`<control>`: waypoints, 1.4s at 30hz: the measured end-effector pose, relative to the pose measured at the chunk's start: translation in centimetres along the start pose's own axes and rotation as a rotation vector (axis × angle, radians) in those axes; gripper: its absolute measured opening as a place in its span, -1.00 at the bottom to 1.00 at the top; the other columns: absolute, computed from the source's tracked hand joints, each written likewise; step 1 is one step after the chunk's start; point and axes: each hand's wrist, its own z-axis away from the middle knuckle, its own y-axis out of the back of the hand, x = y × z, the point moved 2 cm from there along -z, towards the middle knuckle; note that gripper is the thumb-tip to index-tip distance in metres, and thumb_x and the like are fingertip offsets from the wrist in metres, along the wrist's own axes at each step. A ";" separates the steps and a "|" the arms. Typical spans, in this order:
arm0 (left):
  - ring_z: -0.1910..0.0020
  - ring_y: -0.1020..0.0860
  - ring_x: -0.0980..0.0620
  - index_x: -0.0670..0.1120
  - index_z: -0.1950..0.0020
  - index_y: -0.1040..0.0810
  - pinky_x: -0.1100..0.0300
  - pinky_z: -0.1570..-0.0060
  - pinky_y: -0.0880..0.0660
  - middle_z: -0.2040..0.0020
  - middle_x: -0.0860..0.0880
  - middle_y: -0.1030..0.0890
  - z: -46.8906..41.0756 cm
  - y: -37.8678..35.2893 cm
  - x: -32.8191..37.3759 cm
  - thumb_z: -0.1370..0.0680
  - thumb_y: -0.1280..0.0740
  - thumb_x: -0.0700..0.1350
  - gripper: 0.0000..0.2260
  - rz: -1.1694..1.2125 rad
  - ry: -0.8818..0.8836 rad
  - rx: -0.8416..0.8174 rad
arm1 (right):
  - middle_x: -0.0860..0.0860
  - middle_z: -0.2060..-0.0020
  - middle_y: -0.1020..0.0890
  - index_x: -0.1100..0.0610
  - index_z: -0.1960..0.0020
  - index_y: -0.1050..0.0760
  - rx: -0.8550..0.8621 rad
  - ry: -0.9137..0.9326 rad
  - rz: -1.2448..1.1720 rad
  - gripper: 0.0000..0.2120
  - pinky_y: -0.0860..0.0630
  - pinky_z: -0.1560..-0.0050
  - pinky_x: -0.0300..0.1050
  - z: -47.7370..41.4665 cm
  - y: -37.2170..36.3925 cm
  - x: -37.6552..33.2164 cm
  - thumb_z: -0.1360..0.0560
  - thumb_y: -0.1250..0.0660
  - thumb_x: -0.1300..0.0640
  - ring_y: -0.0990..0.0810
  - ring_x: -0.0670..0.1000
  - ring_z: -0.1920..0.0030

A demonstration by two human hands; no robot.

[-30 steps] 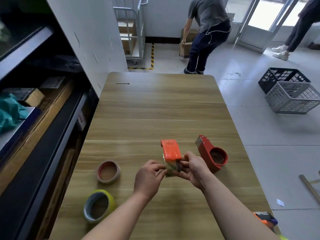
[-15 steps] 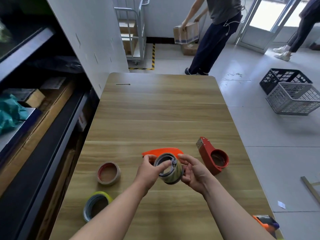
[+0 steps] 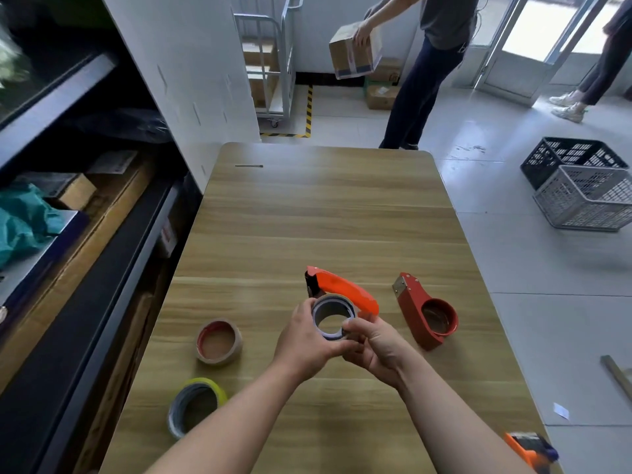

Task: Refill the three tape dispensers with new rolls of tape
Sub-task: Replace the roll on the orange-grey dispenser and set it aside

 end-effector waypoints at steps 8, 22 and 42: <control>-0.06 -0.51 0.20 0.09 -0.15 -0.32 0.33 0.02 -0.43 -0.08 0.14 -0.50 -0.3 1.6 1.3 -0.23 -0.57 0.11 -0.39 0.060 -0.028 -0.051 | 0.11 0.20 -0.62 0.16 -0.14 -0.57 -0.070 -0.007 0.106 -0.60 -0.45 0.22 -0.10 0.7 -0.2 -0.8 -0.38 -0.44 -0.02 -0.59 0.14 0.13; -0.18 -0.48 0.02 -0.02 -0.37 -0.24 0.22 -0.03 -0.42 -0.29 -0.01 -0.45 -1.0 5.5 -0.7 -0.31 -0.50 0.13 -0.26 -0.028 0.066 0.134 | 0.02 0.45 -0.56 0.16 -0.04 -0.56 0.156 -0.072 0.011 -0.75 -0.41 0.45 -0.15 -1.1 1.0 0.1 -0.52 -0.36 -0.02 -0.52 -0.03 0.47; -0.43 -0.25 -0.19 -0.07 -0.52 -0.08 -0.05 -0.40 -0.27 -0.47 -0.16 -0.23 -1.5 11.5 -13.6 -0.27 -0.57 0.05 -0.03 -0.336 0.564 0.209 | 0.08 0.32 -0.47 0.21 -0.12 -0.48 0.383 -0.184 0.239 -0.84 -0.43 0.37 -0.16 -7.3 -1.0 7.5 -0.57 -0.31 0.18 -0.43 0.01 0.41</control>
